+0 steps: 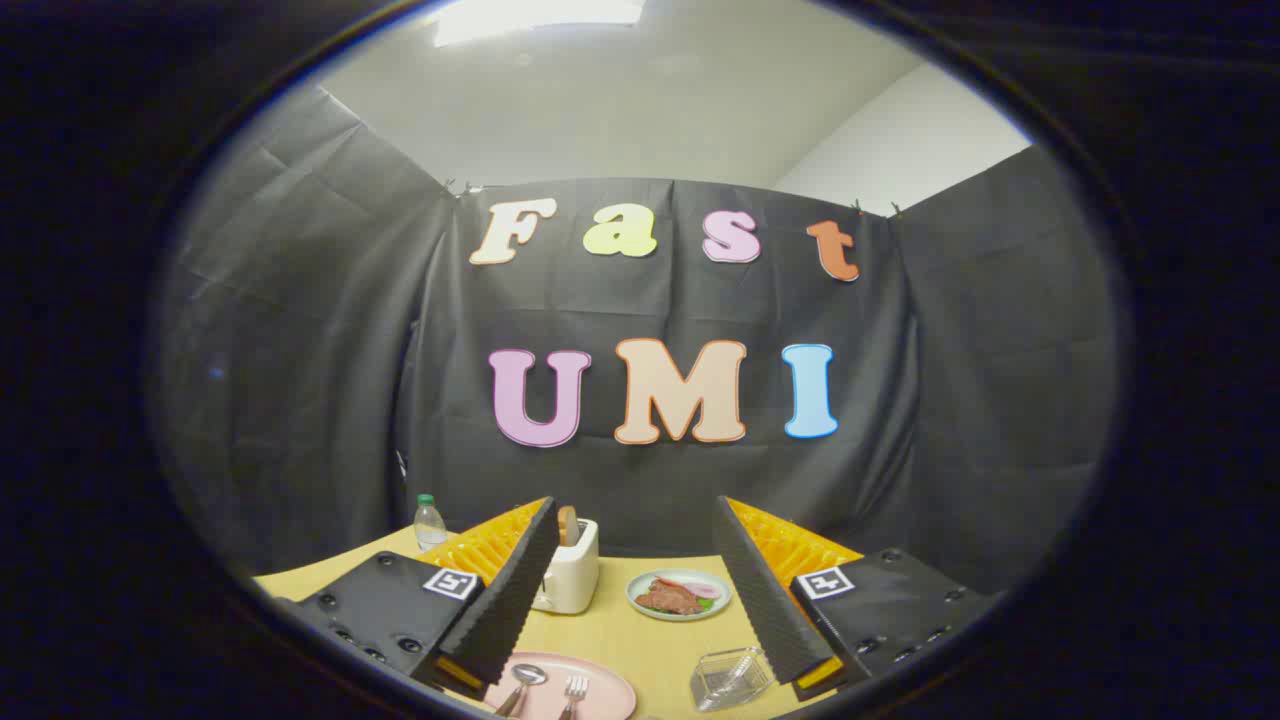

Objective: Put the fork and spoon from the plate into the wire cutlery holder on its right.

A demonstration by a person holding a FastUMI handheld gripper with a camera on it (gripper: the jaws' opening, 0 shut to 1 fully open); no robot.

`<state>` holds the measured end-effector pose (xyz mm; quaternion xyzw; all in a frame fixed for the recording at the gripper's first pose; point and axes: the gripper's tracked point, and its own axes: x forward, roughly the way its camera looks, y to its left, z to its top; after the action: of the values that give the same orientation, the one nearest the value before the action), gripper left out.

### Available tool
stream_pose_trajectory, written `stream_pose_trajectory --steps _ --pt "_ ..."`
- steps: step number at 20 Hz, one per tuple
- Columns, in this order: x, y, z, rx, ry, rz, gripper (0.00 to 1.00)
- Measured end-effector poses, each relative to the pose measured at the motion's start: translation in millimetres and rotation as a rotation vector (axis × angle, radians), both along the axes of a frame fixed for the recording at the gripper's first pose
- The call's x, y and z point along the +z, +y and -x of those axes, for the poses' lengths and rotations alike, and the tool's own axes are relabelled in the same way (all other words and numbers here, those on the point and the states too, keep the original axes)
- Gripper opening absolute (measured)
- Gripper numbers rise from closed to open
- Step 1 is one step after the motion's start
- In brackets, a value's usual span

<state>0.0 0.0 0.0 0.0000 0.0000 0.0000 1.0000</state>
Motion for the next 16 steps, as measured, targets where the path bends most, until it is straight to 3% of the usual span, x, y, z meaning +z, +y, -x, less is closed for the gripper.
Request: stream_pose_trajectory --steps 16 --pt "-3 -4 -21 -0.011 0.016 -0.008 0.99"
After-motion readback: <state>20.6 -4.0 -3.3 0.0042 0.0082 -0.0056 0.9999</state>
